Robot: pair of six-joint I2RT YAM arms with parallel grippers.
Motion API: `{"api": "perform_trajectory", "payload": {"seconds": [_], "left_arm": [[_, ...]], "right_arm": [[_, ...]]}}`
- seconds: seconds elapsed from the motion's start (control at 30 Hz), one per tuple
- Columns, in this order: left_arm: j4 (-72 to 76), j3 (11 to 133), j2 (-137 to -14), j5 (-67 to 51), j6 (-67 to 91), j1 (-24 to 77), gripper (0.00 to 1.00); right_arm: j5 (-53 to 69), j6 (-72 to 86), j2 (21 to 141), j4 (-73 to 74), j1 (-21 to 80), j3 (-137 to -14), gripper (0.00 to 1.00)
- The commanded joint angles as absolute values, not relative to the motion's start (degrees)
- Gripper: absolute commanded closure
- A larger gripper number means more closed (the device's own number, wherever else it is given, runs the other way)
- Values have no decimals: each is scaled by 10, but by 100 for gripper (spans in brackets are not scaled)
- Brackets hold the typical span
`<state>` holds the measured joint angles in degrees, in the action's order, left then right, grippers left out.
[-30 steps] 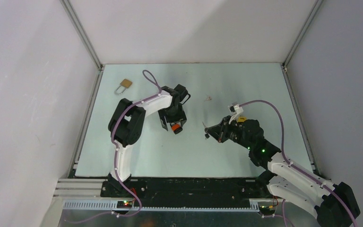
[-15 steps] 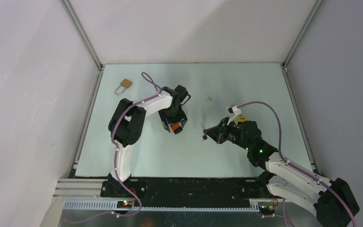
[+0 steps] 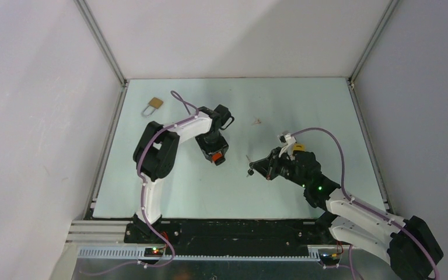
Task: Unlock with the key
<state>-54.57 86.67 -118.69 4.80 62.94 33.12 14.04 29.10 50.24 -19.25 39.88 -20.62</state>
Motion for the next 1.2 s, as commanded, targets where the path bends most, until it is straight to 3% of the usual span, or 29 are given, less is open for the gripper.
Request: {"api": "perform_trajectory", "payload": {"seconds": [0.0, 0.1, 0.37, 1.17], "left_arm": [[-542, 856, -1172, 72, 655, 328, 44], [-541, 849, -1158, 68, 655, 328, 53], [-538, 824, -1109, 52, 667, 329, 91], [-539, 825, -970, 7, 699, 370, 98]], "right_arm": [[158, 292, 515, -245, 405, -198, 100], [169, 288, 535, -260, 405, -195, 100], [176, 318, 604, -367, 409, -166, 100], [256, 434, 881, -651, 418, -215, 100]]}}
